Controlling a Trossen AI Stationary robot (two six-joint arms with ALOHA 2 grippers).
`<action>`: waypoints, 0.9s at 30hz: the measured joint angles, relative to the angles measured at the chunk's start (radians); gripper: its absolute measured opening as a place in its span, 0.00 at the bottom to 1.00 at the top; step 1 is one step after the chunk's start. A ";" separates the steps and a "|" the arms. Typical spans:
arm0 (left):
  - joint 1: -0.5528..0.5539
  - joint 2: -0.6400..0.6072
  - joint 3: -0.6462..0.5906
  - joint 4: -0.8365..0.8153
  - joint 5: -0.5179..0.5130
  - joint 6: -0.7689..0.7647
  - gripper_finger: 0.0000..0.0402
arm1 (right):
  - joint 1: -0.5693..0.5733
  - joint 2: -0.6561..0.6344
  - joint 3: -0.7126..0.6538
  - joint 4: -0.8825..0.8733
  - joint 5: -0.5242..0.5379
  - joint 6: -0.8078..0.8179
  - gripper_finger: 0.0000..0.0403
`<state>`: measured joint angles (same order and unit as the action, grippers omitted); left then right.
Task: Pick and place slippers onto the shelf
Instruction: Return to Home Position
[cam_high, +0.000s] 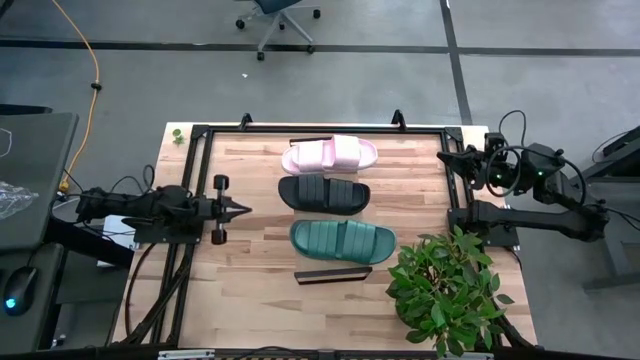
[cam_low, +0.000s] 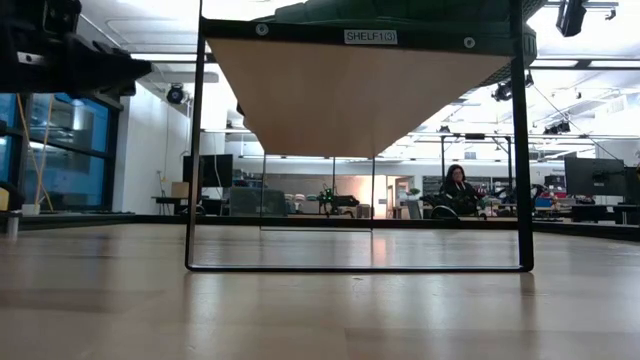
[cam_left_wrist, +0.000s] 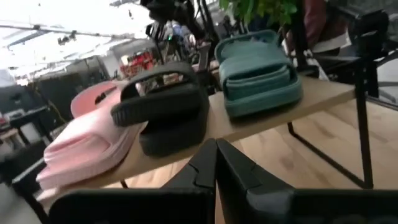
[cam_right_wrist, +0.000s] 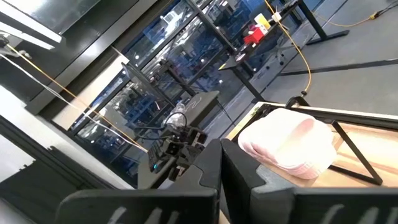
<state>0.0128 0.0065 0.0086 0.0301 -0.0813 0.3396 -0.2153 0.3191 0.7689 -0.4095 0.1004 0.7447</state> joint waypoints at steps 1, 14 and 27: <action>0.000 -0.002 0.001 0.000 0.003 0.005 0.00 | 0.000 0.000 0.000 0.000 -0.002 0.007 0.00; 0.000 0.024 0.001 -0.018 0.081 0.046 0.00 | 0.000 -0.032 0.000 0.027 -0.094 -0.019 0.00; 0.000 0.024 0.001 -0.019 0.089 0.026 0.00 | 0.000 -0.177 0.001 0.026 -0.130 -0.300 0.00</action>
<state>0.0128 0.0307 0.0097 0.0113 0.0078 0.3656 -0.2155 0.1419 0.7696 -0.3831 -0.0299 0.4443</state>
